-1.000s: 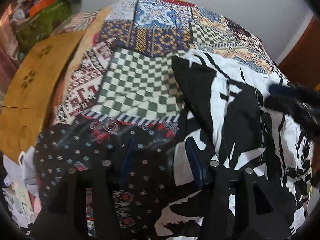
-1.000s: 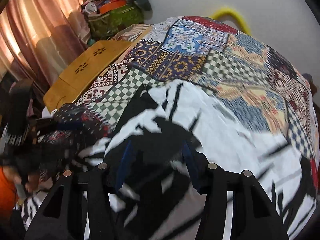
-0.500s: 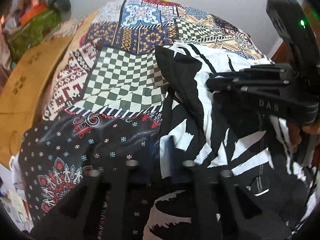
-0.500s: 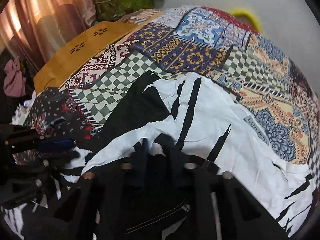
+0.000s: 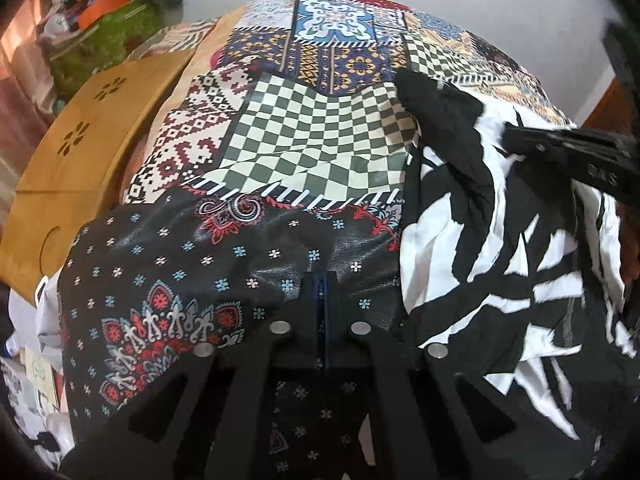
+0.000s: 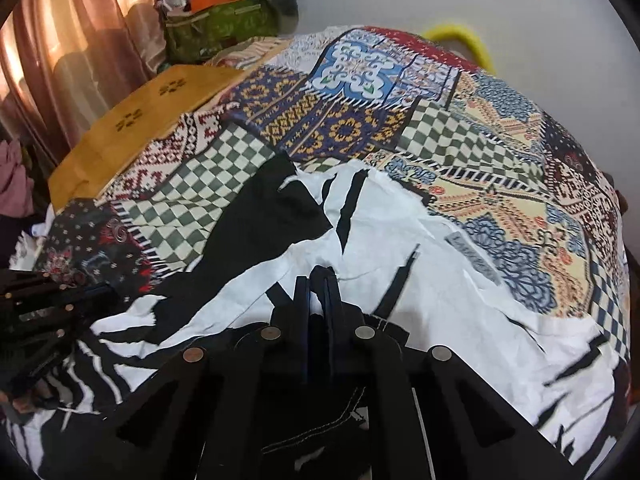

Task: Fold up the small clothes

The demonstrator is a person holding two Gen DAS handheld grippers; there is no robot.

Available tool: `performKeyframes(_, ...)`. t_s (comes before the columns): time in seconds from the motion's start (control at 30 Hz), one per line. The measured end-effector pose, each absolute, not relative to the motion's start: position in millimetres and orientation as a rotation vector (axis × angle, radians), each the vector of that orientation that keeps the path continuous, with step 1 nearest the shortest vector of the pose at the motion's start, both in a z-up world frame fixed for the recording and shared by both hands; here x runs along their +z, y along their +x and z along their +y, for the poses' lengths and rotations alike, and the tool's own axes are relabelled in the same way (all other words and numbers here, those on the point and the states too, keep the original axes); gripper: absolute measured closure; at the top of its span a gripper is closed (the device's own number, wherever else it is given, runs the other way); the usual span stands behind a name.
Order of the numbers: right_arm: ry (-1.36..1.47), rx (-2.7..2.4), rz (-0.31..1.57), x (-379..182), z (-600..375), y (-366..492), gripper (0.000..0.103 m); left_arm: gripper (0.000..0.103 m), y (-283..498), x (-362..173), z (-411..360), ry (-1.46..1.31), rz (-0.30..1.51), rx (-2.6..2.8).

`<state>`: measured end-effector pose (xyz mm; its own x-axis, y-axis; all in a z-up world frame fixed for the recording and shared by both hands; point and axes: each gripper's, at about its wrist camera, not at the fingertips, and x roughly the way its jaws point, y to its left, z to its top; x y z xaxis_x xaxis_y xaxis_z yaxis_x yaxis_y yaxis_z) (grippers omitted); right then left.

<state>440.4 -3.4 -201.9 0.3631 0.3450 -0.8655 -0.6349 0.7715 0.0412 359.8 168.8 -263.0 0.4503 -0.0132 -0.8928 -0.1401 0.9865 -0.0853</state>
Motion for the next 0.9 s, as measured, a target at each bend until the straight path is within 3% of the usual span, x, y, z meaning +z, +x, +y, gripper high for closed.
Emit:
performKeyframes(0.17, -0.314, 0.643, 0.968, -179, -17, 427, 0.074, 0.094, 361, -238, 166, -0.179, 1.060, 0.063)
performKeyframes(0.27, -0.304, 0.657, 0.941, -169, -24, 418, 0.069, 0.082, 362, -228, 155, -0.181, 1.045, 0.028)
performKeyframes(0.33, -0.278, 0.675, 0.957, -168, -27, 413, 0.068, 0.064, 363, -229, 144, -0.174, 1.047, -0.001)
performKeyframes(0.5, -0.313, 0.727, 1.022, -189, -19, 401, 0.064, 0.061, 365, -251, 126, -0.116, 1.096, 0.003)
performKeyframes(0.63, -0.355, 0.711, 1.027, -206, -21, 398, 0.064, 0.046, 360, -260, 129, -0.072, 1.080, 0.047)
performKeyframes(0.9, -0.392, 0.586, 0.971, -203, -41, 402, 0.064, 0.041, 346, -263, 143, -0.049, 1.082, 0.086)
